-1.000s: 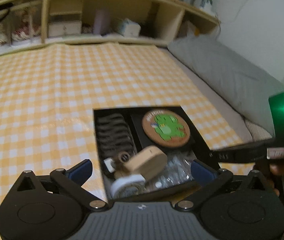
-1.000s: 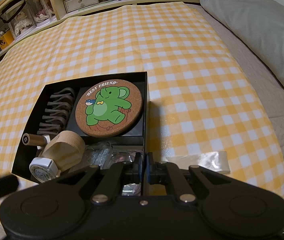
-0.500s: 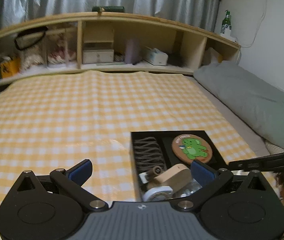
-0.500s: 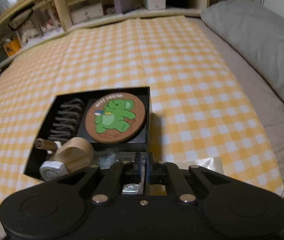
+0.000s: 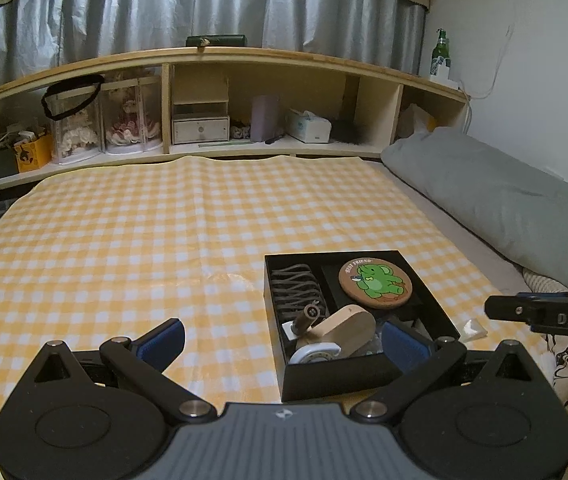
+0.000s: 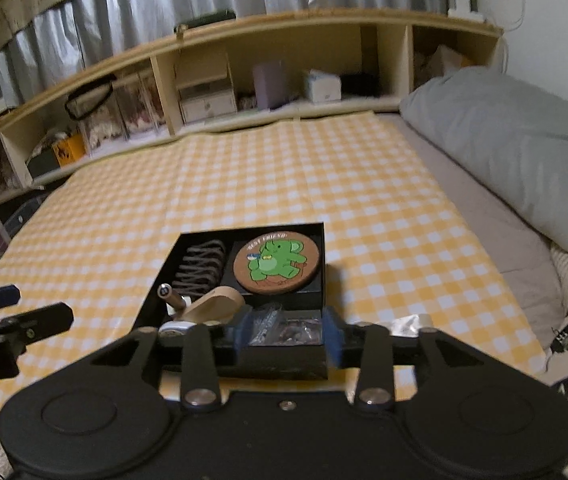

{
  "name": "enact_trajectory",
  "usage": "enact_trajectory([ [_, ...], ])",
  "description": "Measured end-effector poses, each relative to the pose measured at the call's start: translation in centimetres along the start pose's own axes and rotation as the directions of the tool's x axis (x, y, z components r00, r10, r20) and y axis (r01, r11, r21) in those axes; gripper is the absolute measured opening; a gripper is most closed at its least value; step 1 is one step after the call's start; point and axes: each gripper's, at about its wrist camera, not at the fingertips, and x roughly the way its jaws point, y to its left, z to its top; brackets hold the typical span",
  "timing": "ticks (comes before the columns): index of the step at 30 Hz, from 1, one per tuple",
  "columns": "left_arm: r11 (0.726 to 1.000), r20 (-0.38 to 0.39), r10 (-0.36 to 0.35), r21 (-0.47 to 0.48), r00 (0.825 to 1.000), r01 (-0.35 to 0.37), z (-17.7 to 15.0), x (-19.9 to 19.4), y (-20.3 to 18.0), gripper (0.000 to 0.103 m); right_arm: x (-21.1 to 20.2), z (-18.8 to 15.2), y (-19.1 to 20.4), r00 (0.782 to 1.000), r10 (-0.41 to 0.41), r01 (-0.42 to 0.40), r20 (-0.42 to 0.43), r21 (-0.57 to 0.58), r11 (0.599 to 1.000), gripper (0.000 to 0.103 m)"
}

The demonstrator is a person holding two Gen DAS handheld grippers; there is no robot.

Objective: Organize rigid objects

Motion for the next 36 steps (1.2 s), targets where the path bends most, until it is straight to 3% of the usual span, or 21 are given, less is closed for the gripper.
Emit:
enact_trajectory([
  [8, 0.997, 0.011, 0.038, -0.070, 0.999, -0.037, -1.0, -1.2, 0.9, 0.103, -2.9, -1.8, 0.6, 0.994, -0.051, 0.052, 0.095, -0.010, 0.999, 0.075],
  [15, 0.997, 0.016, 0.064, -0.032, 0.998, -0.063, -1.6, -1.3, 0.5, 0.103, -3.4, -2.8, 0.7, 0.988, -0.091, 0.091, 0.124, 0.004, 0.996, 0.101],
  [36, 0.997, 0.020, 0.068, -0.032, 0.997, -0.068, -1.6, -1.1, 0.2, 0.103, -2.9, -3.1, 1.2, 0.984, -0.124, 0.126, 0.131, -0.008, 0.992, 0.103],
])
